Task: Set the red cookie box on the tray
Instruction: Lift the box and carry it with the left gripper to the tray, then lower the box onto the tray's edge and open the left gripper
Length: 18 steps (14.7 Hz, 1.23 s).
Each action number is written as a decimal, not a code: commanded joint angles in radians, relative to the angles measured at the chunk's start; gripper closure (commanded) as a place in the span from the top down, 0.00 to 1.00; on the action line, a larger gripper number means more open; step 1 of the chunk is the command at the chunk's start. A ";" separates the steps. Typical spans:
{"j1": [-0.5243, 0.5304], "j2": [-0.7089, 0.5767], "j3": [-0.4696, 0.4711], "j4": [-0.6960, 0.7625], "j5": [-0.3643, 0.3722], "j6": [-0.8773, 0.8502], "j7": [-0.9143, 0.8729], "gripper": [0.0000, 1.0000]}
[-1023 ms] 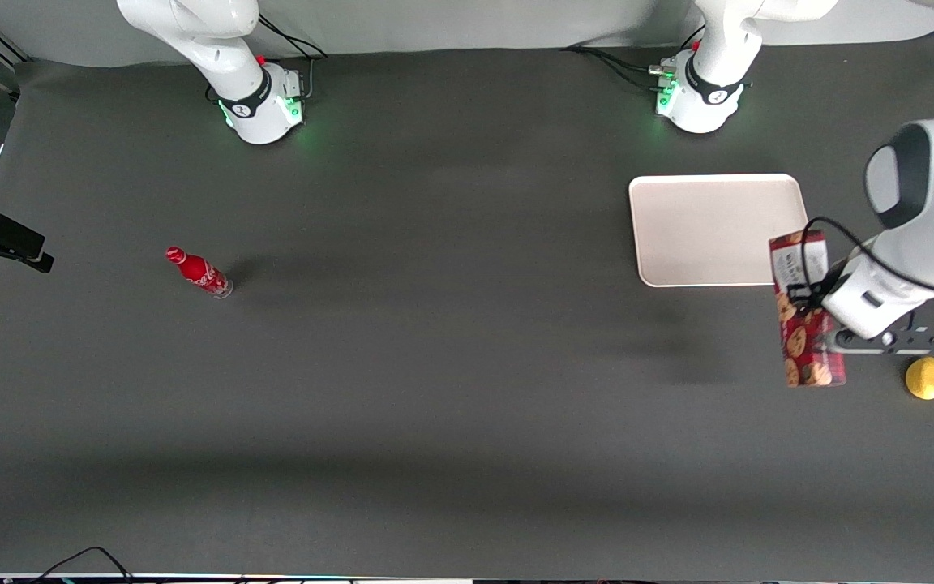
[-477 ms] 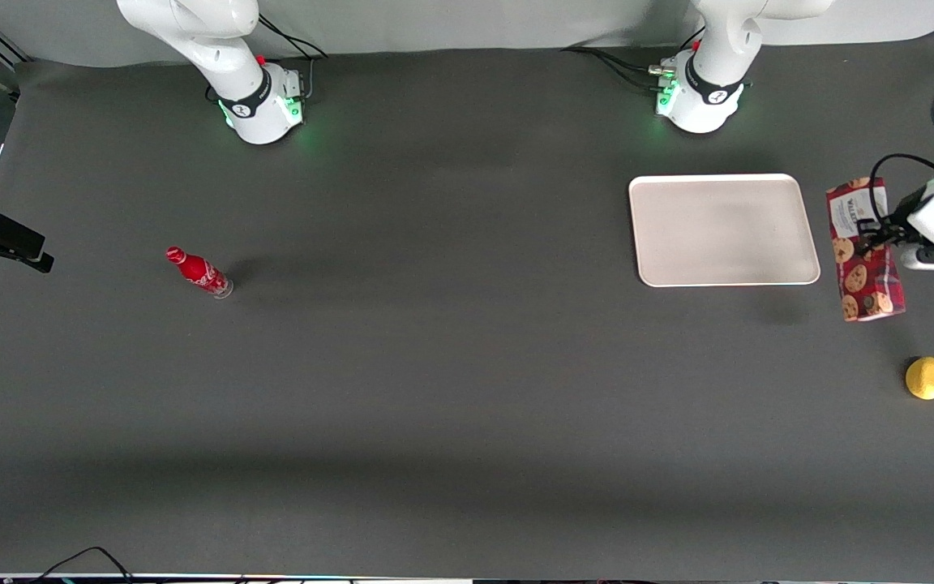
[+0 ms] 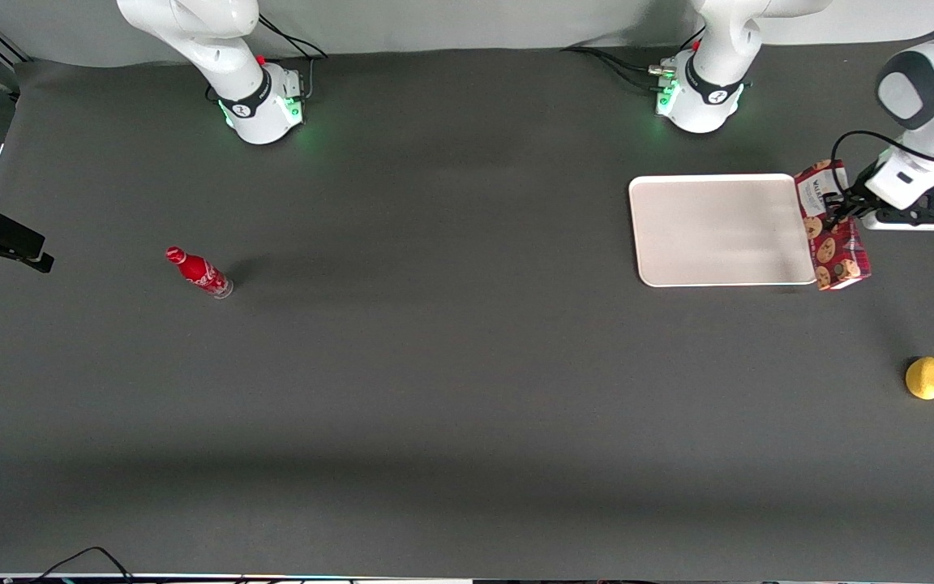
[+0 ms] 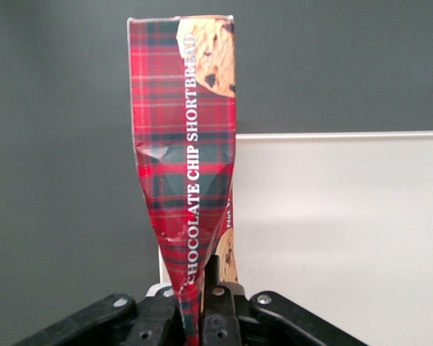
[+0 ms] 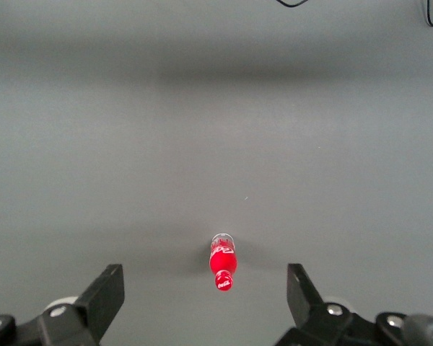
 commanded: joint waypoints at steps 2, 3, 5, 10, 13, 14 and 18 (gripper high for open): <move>0.048 -0.006 -0.006 -0.140 0.046 0.193 0.030 0.00; 0.050 0.014 -0.006 -0.155 0.049 0.235 0.032 0.00; 0.057 0.044 -0.006 -0.163 0.051 0.272 0.052 0.00; 0.079 0.107 -0.006 -0.172 0.051 0.327 0.067 0.00; 0.077 0.108 -0.006 -0.182 0.049 0.323 0.067 0.00; 0.077 0.108 -0.006 -0.185 0.049 0.323 0.066 0.00; 0.067 0.100 -0.008 -0.188 0.048 0.292 0.028 0.00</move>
